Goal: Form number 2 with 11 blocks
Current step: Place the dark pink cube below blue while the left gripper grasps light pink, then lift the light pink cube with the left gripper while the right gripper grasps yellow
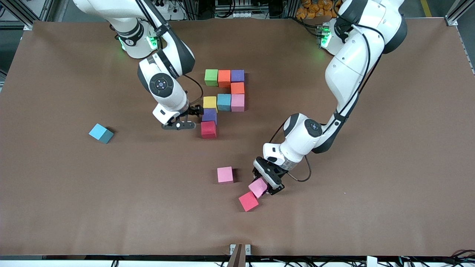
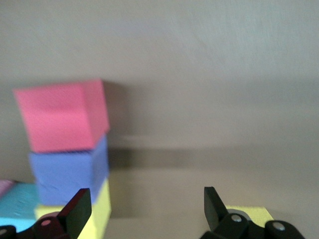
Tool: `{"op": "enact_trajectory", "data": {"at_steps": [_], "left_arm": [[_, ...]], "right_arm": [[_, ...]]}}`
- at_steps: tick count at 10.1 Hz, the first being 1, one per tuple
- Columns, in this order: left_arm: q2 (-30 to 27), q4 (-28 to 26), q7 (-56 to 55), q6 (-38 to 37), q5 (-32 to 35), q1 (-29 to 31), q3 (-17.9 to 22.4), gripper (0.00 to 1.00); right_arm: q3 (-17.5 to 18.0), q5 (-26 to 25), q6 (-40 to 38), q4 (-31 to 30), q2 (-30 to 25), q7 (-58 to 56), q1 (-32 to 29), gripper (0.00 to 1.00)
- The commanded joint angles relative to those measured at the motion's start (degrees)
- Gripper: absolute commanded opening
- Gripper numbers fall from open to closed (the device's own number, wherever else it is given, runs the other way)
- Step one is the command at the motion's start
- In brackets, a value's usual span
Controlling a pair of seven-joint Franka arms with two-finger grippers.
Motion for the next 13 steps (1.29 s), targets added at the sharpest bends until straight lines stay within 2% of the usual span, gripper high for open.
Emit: {"op": "enact_trajectory", "data": {"at_steps": [1,4,7,11,13], "left_arm": [[-5.6,-3.1,-2.0,-7.2,-1.8,0.5,-0.3,0.01],[-11.9,-3.1,-2.0,-24.2,-1.8,2.0,-0.2,0.01],[-17.8,-2.9,1.8,-39.8,-1.1,4.1,-0.2,0.01],[-23.3,-2.4,6.9,-53.6,-1.0,6.6,-0.2,0.01],[-26.0,-2.3,11.4,-59.7,2.0,6.6,0.2,0.00]], "right_arm": [[0.0,0.8,-4.4,-6.2,-5.9,0.4,-1.1,1.00],[0.0,0.6,-6.8,-9.6,-9.2,-0.1,-2.7,1.00],[-0.1,0.6,-6.3,-12.3,-9.6,-2.7,-5.0,1.00],[-1.0,0.6,-4.3,-16.1,-10.1,-9.0,-7.1,1.00],[-2.2,0.6,-1.5,-18.0,-10.0,-11.9,-7.1,1.00]]}}
